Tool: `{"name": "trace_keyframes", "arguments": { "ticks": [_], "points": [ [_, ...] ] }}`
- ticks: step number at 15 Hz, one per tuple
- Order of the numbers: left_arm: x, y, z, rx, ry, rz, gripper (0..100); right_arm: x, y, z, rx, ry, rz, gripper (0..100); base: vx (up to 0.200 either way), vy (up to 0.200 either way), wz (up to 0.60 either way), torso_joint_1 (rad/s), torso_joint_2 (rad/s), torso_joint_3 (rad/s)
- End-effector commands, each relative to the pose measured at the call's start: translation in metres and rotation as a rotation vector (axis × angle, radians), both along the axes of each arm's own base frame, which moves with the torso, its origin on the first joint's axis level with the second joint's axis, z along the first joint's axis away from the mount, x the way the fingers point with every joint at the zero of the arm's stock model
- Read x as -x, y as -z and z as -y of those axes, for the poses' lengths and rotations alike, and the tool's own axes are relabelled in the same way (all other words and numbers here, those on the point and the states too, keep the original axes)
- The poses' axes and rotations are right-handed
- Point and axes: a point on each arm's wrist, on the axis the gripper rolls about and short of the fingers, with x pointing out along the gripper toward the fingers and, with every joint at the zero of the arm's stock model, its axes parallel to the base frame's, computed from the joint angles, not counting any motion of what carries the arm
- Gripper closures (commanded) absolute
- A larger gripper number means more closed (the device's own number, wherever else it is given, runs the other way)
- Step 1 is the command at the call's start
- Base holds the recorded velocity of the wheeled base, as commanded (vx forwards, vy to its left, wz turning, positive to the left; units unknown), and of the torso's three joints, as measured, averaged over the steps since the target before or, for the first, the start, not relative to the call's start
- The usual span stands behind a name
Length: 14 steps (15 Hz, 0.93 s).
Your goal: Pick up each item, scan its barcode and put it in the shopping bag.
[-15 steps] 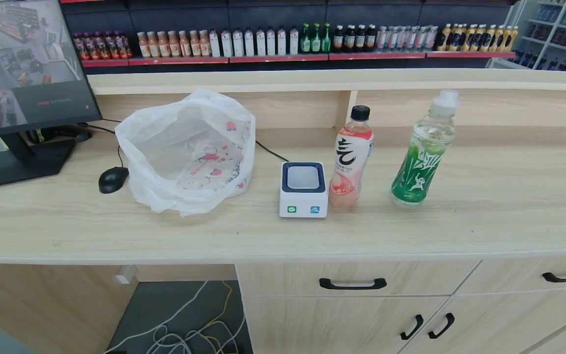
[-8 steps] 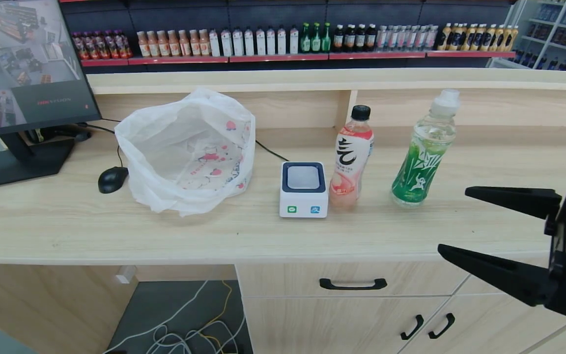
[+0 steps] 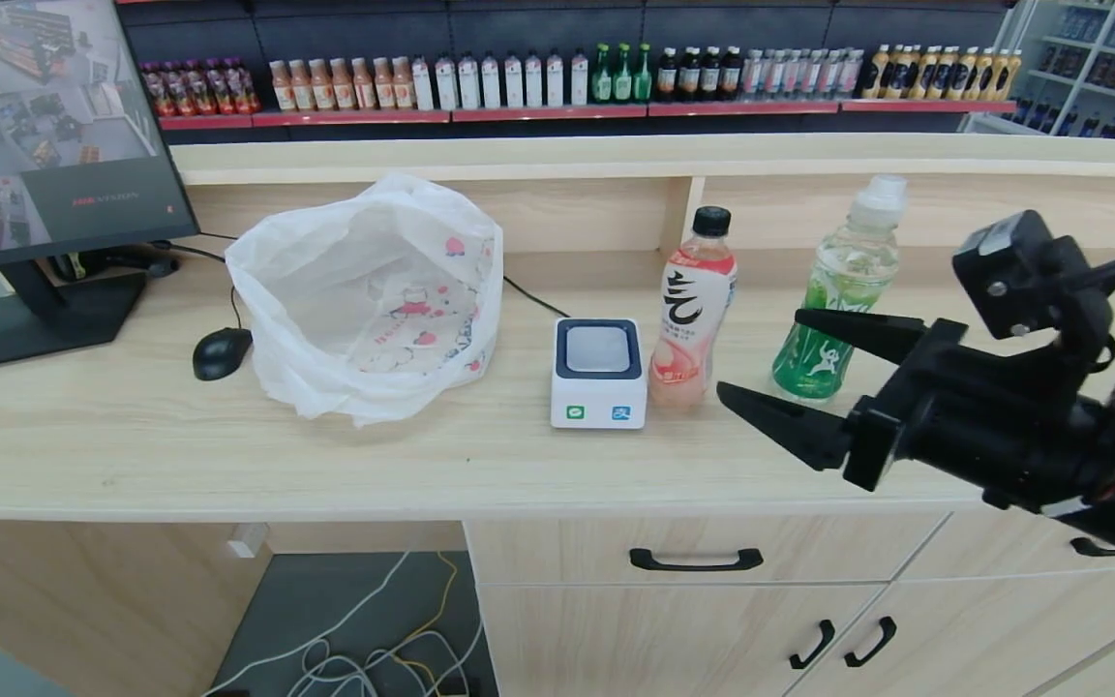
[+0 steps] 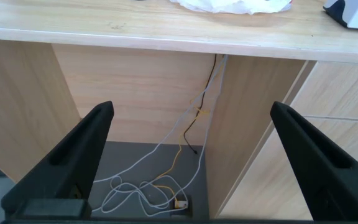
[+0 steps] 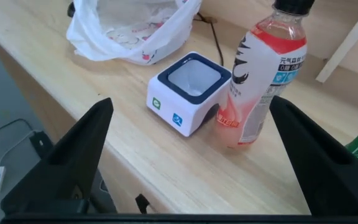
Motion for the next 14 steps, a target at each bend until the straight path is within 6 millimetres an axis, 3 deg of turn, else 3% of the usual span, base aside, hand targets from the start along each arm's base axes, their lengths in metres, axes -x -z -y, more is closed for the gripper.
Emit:
{"name": "trace_keyframes", "arguments": {
  "ticks": [1, 10, 14],
  "points": [
    [0.0, 0.0, 0.0, 0.0, -0.001, 0.0, 0, -0.021, 0.025, -0.023, 0.018, 0.026, -0.043, 0, 0.0, 0.0, 0.0, 0.0, 0.0, 0.0],
    [0.0, 0.0, 0.0, 0.0, -0.001, 0.0, 0, -0.067, 0.049, -0.048, -0.158, 0.328, 0.093, 0, 0.0, 0.0, 0.0, 0.0, 0.0, 0.0],
    [0.0, 0.0, 0.0, 0.0, 0.0, 0.0, 0, -0.076, 0.056, -0.052, -0.207, 0.403, 0.07, 0, 0.0, 0.0, 0.0, 0.0, 0.0, 0.0]
  ]
}}
